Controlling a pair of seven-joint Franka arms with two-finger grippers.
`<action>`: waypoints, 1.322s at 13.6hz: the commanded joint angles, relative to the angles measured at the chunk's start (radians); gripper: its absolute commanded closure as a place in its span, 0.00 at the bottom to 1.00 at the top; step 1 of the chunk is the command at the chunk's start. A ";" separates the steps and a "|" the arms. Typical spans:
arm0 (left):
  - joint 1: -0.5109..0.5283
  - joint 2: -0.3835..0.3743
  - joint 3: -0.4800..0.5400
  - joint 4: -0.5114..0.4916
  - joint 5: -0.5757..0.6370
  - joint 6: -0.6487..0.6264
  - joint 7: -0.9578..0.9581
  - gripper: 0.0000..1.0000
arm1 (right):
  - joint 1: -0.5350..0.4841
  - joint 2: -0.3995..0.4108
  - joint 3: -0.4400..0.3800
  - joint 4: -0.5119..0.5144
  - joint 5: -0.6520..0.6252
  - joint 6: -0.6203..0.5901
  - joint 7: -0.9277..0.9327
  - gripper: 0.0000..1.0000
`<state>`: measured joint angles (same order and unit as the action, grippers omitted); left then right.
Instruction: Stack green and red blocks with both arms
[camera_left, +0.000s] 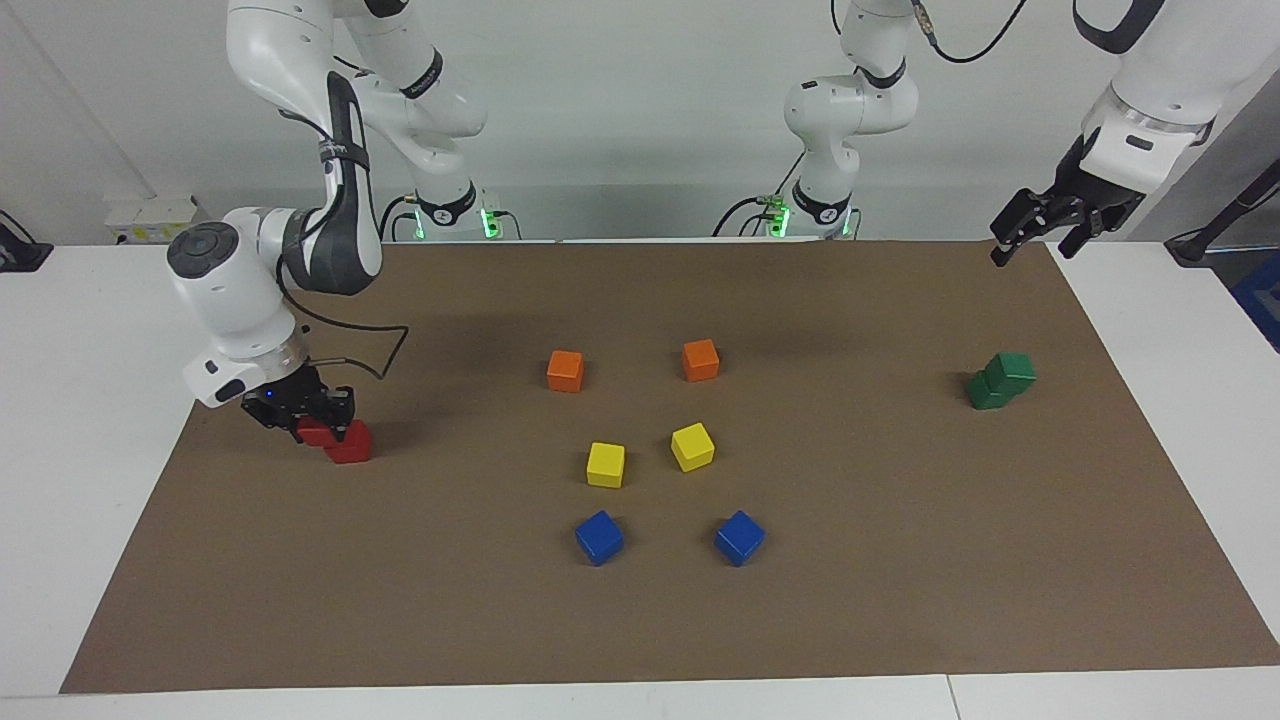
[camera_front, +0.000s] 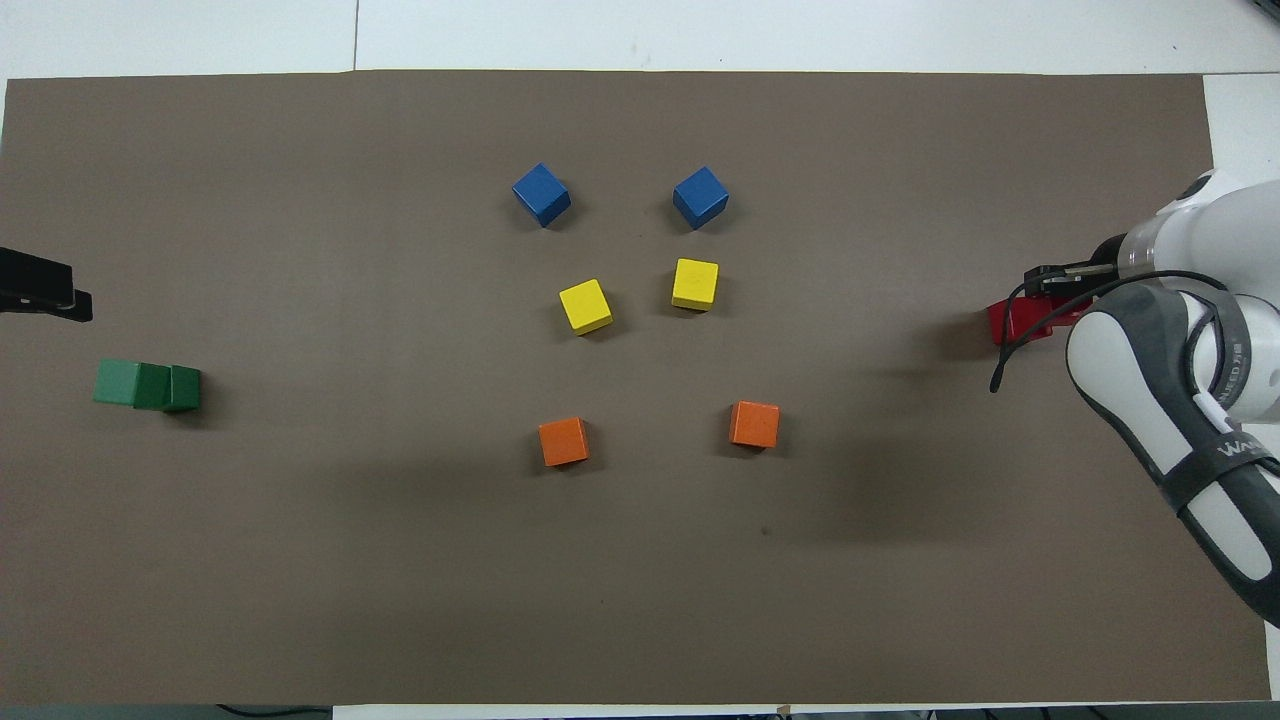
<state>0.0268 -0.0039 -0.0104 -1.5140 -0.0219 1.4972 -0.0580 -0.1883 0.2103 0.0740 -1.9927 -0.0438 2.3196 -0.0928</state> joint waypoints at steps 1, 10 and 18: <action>0.005 -0.033 -0.008 -0.032 0.005 0.011 0.009 0.00 | 0.000 -0.029 0.012 -0.049 -0.016 0.046 0.034 1.00; 0.004 -0.039 -0.008 -0.034 0.005 0.012 0.014 0.00 | 0.001 -0.032 0.013 -0.103 -0.016 0.101 0.050 1.00; 0.016 -0.045 -0.006 -0.046 0.005 0.049 0.026 0.00 | 0.001 -0.031 0.012 -0.103 -0.016 0.104 0.033 0.81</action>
<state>0.0344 -0.0142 -0.0132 -1.5154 -0.0219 1.5261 -0.0489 -0.1820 0.2039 0.0798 -2.0620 -0.0438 2.3982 -0.0703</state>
